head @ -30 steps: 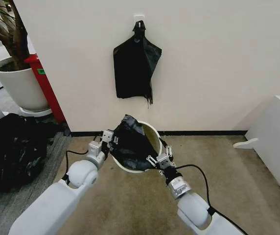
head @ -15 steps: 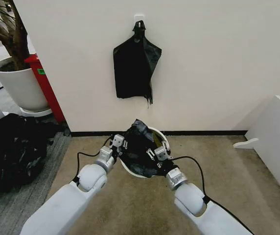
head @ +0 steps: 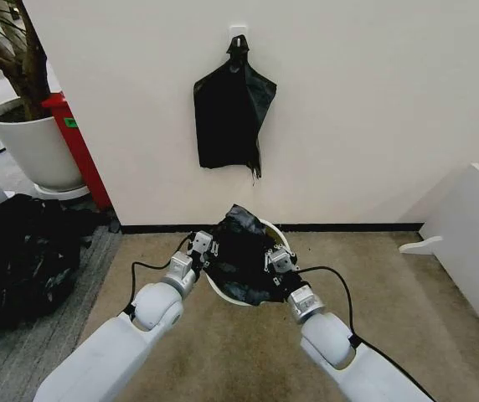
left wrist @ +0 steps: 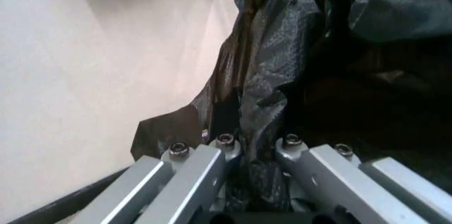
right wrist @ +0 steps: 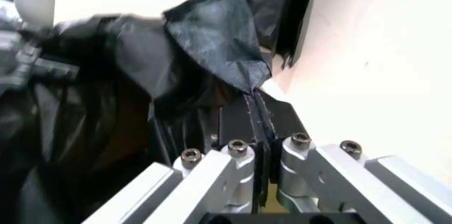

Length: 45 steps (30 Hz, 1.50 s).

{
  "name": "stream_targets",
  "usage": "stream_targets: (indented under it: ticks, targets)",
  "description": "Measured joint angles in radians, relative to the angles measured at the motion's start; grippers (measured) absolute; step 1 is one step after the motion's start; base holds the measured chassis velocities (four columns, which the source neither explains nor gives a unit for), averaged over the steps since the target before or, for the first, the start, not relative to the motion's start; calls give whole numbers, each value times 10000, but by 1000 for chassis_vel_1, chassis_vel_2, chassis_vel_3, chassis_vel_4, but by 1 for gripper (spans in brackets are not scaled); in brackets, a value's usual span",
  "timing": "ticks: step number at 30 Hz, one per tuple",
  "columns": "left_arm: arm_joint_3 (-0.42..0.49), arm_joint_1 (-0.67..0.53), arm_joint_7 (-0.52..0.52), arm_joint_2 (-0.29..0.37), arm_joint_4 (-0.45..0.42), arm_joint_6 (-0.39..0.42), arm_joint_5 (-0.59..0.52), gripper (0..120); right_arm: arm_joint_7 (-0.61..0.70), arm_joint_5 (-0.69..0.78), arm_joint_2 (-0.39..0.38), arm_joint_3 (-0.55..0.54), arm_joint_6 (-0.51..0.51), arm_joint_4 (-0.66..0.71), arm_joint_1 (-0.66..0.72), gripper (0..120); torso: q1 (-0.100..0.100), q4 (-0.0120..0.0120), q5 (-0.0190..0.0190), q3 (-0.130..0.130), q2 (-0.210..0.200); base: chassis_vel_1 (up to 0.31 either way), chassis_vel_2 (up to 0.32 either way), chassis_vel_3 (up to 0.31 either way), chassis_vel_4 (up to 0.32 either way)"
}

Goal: Place the garbage bag over the trash bin.

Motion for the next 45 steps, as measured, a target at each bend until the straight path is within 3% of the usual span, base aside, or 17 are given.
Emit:
stream_targets:
  ticks: [10,14,22,35,40,45]
  targets:
    - [-281,173,680,167,171,-669,459,1,365,1106,-131,514,-237,112,247,0,0,1,-1,0,0,0,0,0,0]
    - [-584,197,1477,296,633,-1758,720,1,882,2422,-325,674,-1093,80,307,0,0,0,-1,0,0,0,0,0,0]
    - [-1181,203,2374,241,948,-2968,431,1,1066,3891,-467,826,-1882,-41,304,0,0,0,0,0,0,0,0,0,0]
    - [-1449,-162,2429,120,798,-2852,-871,1,-25,5036,-688,574,-1366,-78,-110,0,0,-1,0,0,0,0,0,0,0]
    - [-1554,-222,2353,188,777,-2851,-1023,1,-252,5520,-698,576,-1034,-153,-118,13,-1,4,2,-2,1,0,0,0,0]
    - [-1551,-225,2250,188,963,-2762,-914,1,-908,4462,-807,578,319,-414,-125,33,-1,3,0,2,-1,0,0,0,0]
